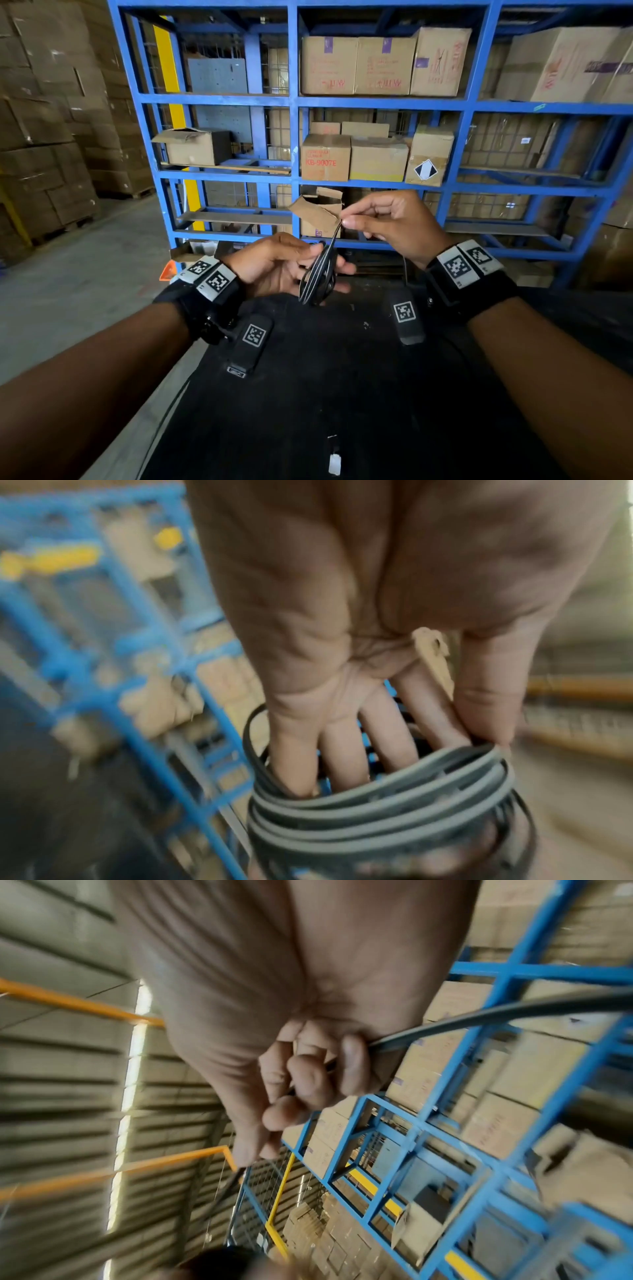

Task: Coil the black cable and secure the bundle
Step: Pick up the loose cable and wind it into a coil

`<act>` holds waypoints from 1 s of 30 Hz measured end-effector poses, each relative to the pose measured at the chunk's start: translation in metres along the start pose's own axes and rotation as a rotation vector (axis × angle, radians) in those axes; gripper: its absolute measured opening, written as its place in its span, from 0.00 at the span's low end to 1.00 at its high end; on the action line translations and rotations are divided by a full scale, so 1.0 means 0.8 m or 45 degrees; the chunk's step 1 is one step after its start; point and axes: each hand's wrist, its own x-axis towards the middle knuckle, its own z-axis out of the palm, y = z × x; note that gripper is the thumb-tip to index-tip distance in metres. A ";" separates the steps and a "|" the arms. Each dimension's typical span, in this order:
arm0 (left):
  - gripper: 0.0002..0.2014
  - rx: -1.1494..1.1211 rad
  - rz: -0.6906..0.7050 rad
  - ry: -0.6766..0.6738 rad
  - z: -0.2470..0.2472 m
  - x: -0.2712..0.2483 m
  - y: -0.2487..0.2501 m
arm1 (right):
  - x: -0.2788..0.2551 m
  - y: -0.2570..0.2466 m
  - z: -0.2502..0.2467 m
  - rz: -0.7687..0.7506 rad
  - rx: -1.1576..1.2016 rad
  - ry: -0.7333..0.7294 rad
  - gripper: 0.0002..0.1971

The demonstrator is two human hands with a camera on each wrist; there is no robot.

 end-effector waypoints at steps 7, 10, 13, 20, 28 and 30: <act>0.20 -0.644 0.379 -0.303 0.024 0.004 0.026 | -0.016 0.047 0.049 0.255 0.592 0.126 0.07; 0.20 -0.660 0.445 -0.083 0.026 0.010 0.037 | -0.034 0.057 0.075 0.297 0.455 0.077 0.08; 0.19 -0.447 0.417 0.267 0.030 0.012 0.032 | -0.047 0.051 0.089 0.236 0.174 0.043 0.10; 0.18 -0.004 0.359 0.653 0.036 0.012 0.013 | -0.062 0.031 0.089 -0.062 -0.664 0.061 0.07; 0.19 0.249 0.252 0.669 0.043 0.016 -0.011 | -0.060 0.026 0.082 -0.113 -0.706 0.159 0.05; 0.20 0.291 0.245 0.658 0.045 0.017 -0.016 | -0.063 0.029 0.084 -0.125 -0.684 0.204 0.07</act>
